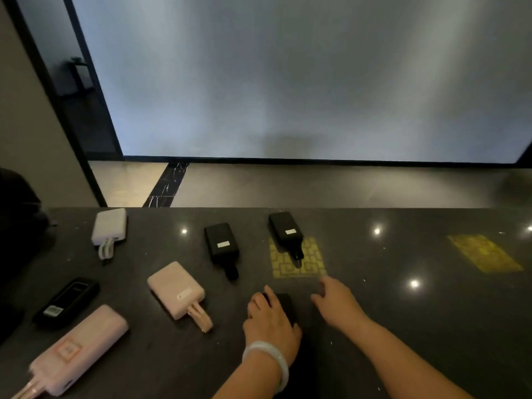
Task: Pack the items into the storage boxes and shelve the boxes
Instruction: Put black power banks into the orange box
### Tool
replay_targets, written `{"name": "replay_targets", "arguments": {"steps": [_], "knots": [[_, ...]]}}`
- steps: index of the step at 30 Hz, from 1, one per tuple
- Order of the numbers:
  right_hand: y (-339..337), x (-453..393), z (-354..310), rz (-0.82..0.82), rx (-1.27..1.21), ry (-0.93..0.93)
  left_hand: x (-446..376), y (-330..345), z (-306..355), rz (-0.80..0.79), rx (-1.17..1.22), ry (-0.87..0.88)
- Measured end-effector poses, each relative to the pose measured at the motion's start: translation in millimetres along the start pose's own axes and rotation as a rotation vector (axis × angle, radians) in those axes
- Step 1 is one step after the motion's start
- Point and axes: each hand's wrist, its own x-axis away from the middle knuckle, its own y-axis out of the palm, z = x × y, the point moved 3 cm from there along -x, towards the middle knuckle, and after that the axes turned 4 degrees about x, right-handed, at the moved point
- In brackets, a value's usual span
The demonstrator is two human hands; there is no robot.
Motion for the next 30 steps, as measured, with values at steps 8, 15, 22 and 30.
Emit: {"name": "replay_targets", "arguments": {"steps": [8,15,22,30], "knots": [[-14,-117,-48,0.119,-0.037,-0.007,-62,3,-30,0.083,0.174,0.037],[11,-172,-74,0.145,0.088,-0.012,-68,14,-33,0.164,0.167,0.034],[11,-118,-49,0.096,0.123,-0.064,-56,4,-29,0.182,0.144,0.068],[14,47,39,0.086,0.17,0.073,-38,-7,-31,0.079,0.171,0.131]]}}
